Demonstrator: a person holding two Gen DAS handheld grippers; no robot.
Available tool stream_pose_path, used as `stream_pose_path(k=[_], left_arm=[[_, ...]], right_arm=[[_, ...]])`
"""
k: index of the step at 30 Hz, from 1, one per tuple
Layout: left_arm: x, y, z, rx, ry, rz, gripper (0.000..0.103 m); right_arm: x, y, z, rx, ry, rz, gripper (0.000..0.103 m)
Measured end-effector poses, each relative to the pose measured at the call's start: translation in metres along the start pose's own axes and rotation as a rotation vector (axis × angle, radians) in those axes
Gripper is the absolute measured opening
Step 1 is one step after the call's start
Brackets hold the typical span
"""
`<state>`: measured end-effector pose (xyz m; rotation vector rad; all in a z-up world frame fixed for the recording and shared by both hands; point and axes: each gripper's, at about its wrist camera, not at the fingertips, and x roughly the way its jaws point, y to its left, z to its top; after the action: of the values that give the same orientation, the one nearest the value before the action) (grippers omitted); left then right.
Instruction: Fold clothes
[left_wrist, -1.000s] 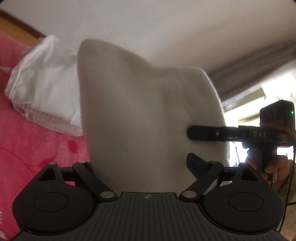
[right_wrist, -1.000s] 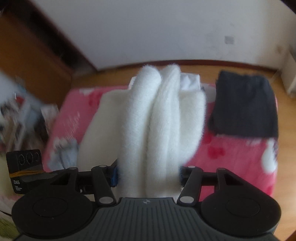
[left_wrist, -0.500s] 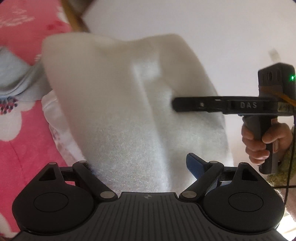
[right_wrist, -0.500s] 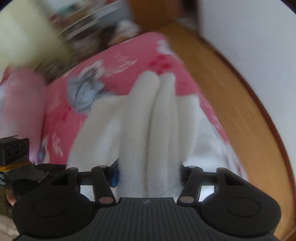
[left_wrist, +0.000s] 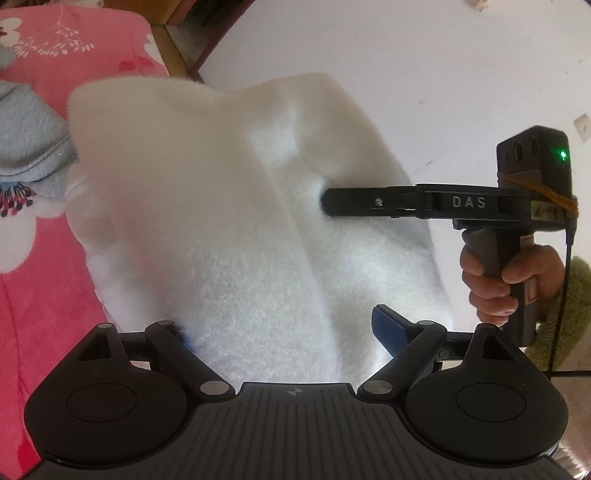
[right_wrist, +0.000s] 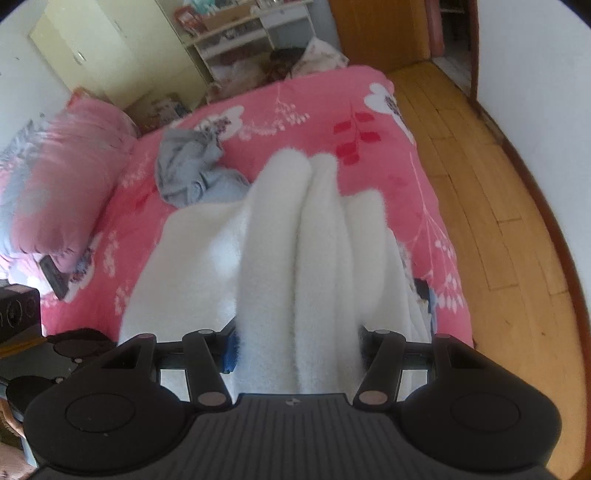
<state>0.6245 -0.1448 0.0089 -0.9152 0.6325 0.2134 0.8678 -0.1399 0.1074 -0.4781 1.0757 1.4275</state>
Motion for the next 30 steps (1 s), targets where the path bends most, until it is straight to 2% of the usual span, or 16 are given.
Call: stream_pose_path(k=[4,7,9,13,15,18,21,24,26,28,30], left_arm=[[-0.004,0.000,-0.003,0.037,-0.015,-0.001,0.090],[0.012,0.011,-0.009,0.035,0.027,0.024,0.090],[0.021,0.018,-0.014,0.069,0.040,0.036,0.090],[0.020,0.020,-0.011,0.095,0.037,0.003,0.091],[0.019,0.021,-0.005,0.094,0.051,-0.011,0.092],[0.024,0.028,0.012,0.081,0.077,-0.015,0.093],[0.022,0.030,0.019,0.050,0.098,-0.003,0.093],[0.023,0.031,0.024,0.037,0.130,0.002,0.093],[0.025,0.035,0.030,0.029,0.154,0.005,0.093],[0.024,0.037,0.035,0.024,0.180,0.007,0.093],[0.023,0.040,0.038,0.022,0.205,0.017,0.093]], right_arm=[[-0.009,-0.001,0.002,-0.016,-0.032,0.037,0.059],[0.006,-0.009,-0.004,-0.011,-0.027,0.042,0.059],[0.022,-0.017,-0.011,-0.007,-0.016,0.020,0.061],[0.030,-0.035,-0.016,0.066,-0.015,0.023,0.071],[0.028,-0.039,-0.017,0.085,-0.010,0.009,0.080],[0.010,-0.045,-0.021,0.132,-0.030,-0.048,0.086],[-0.034,-0.053,-0.048,0.258,-0.190,-0.146,0.090],[-0.089,-0.045,-0.109,0.518,-0.506,-0.214,0.095],[-0.110,-0.032,-0.165,0.732,-0.701,-0.191,0.098],[-0.111,-0.012,-0.219,0.926,-0.801,-0.175,0.098],[-0.098,0.011,-0.266,1.054,-0.872,-0.151,0.098]])
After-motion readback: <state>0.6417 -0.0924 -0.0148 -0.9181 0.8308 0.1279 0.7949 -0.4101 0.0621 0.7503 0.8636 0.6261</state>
